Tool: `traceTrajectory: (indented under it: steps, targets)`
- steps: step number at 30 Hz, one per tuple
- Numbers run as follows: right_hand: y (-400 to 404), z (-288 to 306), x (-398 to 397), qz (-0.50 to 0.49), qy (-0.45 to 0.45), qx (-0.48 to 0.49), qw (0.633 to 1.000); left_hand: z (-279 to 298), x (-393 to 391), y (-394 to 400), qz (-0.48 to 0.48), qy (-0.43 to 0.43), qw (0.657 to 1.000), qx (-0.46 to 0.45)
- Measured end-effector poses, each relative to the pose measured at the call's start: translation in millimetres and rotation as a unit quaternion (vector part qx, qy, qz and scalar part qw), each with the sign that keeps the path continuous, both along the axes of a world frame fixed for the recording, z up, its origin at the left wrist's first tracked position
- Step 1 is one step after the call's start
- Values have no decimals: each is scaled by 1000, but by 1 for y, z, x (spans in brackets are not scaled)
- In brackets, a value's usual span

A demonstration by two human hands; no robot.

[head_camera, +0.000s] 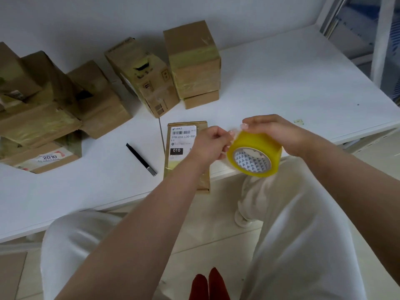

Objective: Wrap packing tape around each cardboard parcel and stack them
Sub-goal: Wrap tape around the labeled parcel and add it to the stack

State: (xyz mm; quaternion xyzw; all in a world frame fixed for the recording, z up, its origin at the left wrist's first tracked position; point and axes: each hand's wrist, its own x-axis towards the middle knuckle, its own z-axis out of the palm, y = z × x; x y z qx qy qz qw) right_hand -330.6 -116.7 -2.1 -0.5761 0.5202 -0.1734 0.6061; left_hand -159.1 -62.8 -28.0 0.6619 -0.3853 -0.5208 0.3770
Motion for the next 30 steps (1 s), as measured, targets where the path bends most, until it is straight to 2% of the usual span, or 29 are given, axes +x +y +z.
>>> traceTrajectory:
  steps: [2,4,5,6,7,8,9,10,14,18,23,28,30]
  targets:
    - [-13,2,-15,-12,-54,27,998,3,4,-16,6,-9,1000,-1]
    - [-25,2,-25,-20,-57,21,998,1,11,-30,-1,-82,996,-19]
    - [-31,1,-26,-19,-11,-5,1000,-2,14,-36,0,-129,991,-32]
    - [-37,-1,-25,-7,78,-46,996,-5,15,-43,1,-179,983,-37]
    - [-42,-4,-22,14,205,-94,974,-8,15,-48,-7,-233,972,-34]
    - [-45,-5,-19,41,327,-146,933,-11,12,-53,-21,-292,956,-23]
    - [-47,-6,-16,57,394,-182,899,-13,9,-57,-36,-353,935,-5]
    - [-50,-7,-14,60,410,-189,890,-16,5,-62,-45,-405,913,12]
    - [-61,-16,-13,52,361,-164,916,-26,-6,-76,-90,-529,843,40]
    - [-66,-24,-10,75,354,-178,915,-40,-17,-88,-146,-596,787,63]
    - [-70,-25,8,129,388,-234,882,-46,-27,-99,-202,-626,744,118]
    - [-70,-26,14,132,418,-247,864,-43,-20,-107,-268,-686,669,100]
    - [-66,-28,16,127,424,-256,859,-38,-12,-107,-267,-692,661,113]
